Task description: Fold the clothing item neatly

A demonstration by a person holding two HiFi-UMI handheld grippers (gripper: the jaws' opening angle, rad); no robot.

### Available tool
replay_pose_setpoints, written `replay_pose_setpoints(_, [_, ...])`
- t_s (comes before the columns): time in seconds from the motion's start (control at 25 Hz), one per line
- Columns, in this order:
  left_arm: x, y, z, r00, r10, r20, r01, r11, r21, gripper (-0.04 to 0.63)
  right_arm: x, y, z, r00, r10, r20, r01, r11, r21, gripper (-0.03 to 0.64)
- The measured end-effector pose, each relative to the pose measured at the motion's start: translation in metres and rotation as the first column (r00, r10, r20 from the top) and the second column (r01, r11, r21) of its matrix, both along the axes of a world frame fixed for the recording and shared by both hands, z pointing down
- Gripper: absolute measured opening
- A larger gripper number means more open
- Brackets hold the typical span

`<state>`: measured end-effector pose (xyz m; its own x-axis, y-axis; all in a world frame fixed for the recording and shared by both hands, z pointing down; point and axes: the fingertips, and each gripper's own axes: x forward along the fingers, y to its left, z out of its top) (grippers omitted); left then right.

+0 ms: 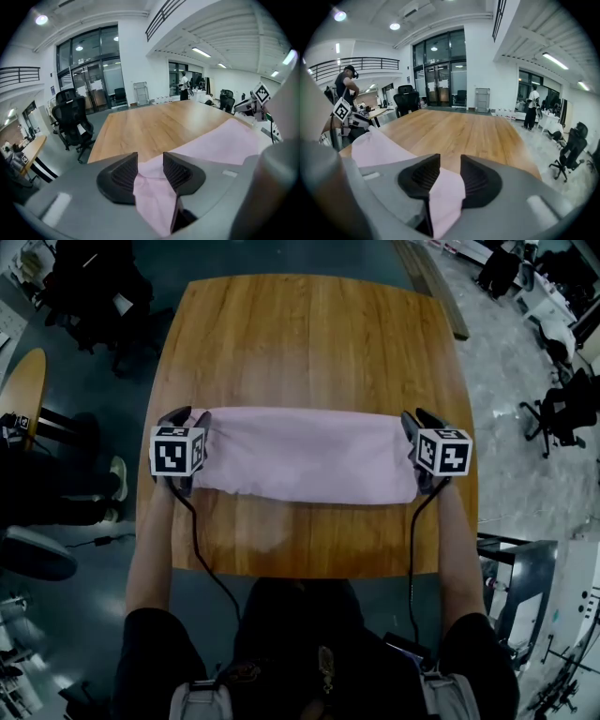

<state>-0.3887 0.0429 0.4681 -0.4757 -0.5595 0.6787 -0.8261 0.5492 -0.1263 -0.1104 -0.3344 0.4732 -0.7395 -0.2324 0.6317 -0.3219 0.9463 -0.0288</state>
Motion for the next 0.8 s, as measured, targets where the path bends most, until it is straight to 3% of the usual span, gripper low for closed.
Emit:
replay_pose_setpoints(0.16, [0.024,-0.021,0.024,0.997,0.073,-0.028,-0.073,0.997,-0.007,0.179,-0.003,0.048,0.015,0.998,-0.066,-0.023,0.065,0.997,-0.040,0.039])
replay_pose_setpoints(0.28, [0.017,-0.027,0.048,0.998,0.059,-0.026,-0.060,0.997,-0.053,0.173,-0.002,0.058,0.053,0.996,-0.047,-0.080,0.040,0.996,-0.083,0.031])
replay_pose_setpoints(0.36, [0.010,-0.021,0.064,0.999,0.030,-0.015,-0.031,0.994,-0.107,0.063,0.002,0.058,0.077,0.991,-0.029,-0.130,0.016,0.994,-0.104,0.028])
replay_pose_setpoints(0.44, [0.010,-0.014,0.078,0.999,0.019,-0.042,-0.025,0.990,-0.137,0.054,0.005,0.057,0.092,0.984,-0.036,-0.176,0.019,0.995,-0.101,0.023])
replay_pose_setpoints(0.6, [0.014,-0.004,0.098,0.995,0.022,-0.095,-0.034,0.991,-0.127,0.038,0.008,0.050,0.105,0.979,-0.033,-0.202,0.010,0.994,-0.111,0.003])
replay_pose_setpoints(0.8, [0.016,-0.001,0.097,0.994,0.004,-0.112,-0.015,0.994,-0.104,0.034,0.008,0.048,0.108,0.979,-0.051,-0.195,0.021,0.988,-0.153,0.003])
